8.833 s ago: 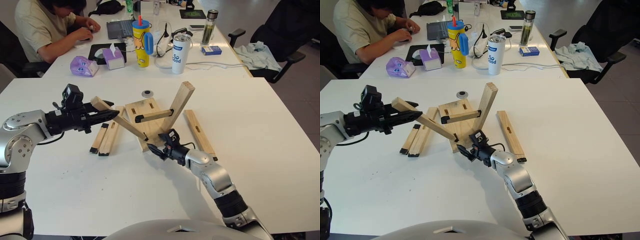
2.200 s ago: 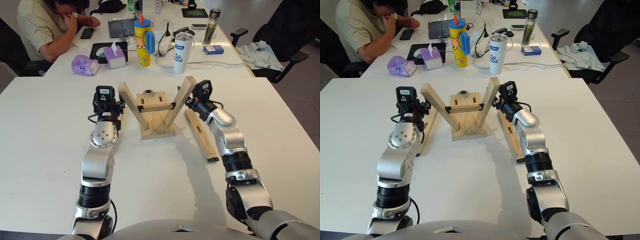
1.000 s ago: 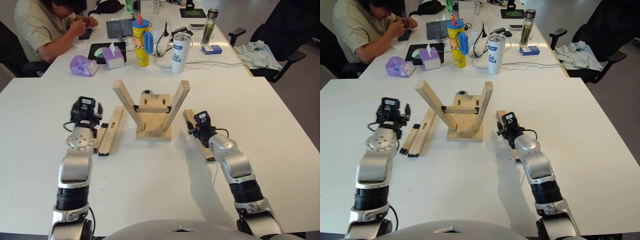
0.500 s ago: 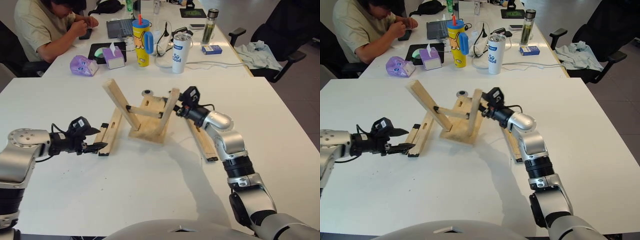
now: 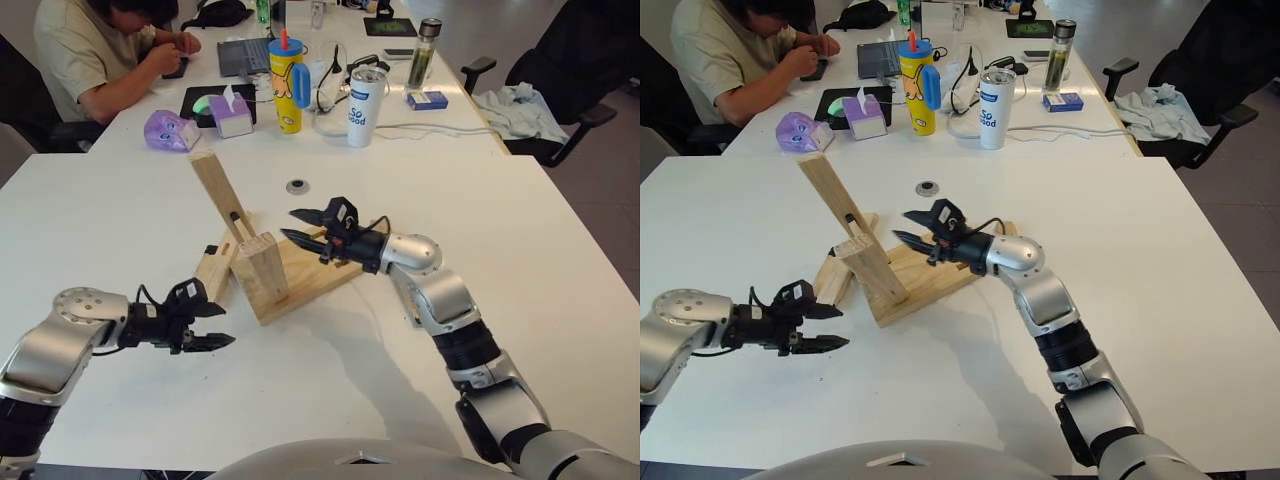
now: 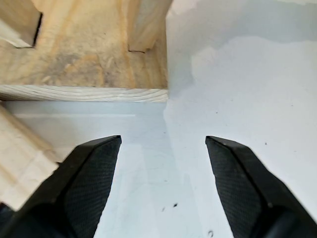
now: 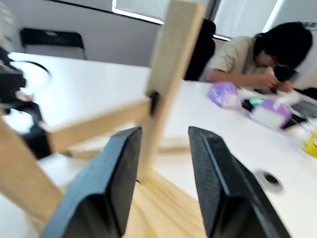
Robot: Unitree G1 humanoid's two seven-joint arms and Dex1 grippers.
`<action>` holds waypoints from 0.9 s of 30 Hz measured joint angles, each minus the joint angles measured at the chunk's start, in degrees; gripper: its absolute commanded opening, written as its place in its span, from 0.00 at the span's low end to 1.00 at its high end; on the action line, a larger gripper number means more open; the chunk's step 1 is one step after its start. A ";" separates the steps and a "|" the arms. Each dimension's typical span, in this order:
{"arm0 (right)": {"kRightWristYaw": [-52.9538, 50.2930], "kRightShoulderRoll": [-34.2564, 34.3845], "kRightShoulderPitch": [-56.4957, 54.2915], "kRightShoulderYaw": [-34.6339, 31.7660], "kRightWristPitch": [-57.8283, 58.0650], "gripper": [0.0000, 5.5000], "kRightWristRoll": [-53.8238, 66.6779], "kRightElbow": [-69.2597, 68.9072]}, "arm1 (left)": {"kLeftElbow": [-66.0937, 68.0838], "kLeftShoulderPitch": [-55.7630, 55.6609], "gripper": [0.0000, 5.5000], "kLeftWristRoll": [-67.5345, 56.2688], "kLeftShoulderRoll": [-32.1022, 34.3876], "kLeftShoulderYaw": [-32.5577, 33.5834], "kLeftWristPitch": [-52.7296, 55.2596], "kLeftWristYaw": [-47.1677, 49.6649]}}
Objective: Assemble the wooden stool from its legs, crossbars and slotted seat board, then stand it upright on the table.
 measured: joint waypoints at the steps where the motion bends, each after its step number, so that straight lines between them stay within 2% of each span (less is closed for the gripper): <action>1: -0.40 -1.67 -0.25 -0.17 -1.05 0.32 -1.76 3.34 | -0.97 0.36 0.58 -0.11 -0.99 -0.94 0.48 1.01; 3: -0.76 -4.28 -0.68 0.05 -4.08 0.32 -5.26 9.88 | -3.85 1.46 0.58 -0.11 -3.26 -4.12 1.58 3.31; 7: -1.14 -4.38 -2.46 2.97 -9.60 0.32 -10.54 17.86 | -8.32 2.36 0.58 -0.55 -5.99 -7.84 4.37 6.93; 13: 1.64 -6.87 -7.52 8.87 -15.23 0.32 -18.27 21.45 | -7.99 -0.03 0.58 4.38 -7.92 -12.83 5.79 14.38; 17: 8.64 -12.80 -7.88 13.40 -14.57 0.32 -23.09 14.13 | -4.13 -4.71 0.58 10.03 -11.00 -14.89 5.94 21.70; 22: 14.68 -16.66 -3.36 13.69 -8.11 0.32 -22.72 1.98 | -0.42 -8.31 0.58 14.12 -14.45 -17.04 4.70 27.54; 27: 14.73 -12.38 2.48 14.14 -3.74 0.32 -20.03 -6.12 | 10.33 -15.27 0.58 21.06 -20.22 -17.69 2.27 36.58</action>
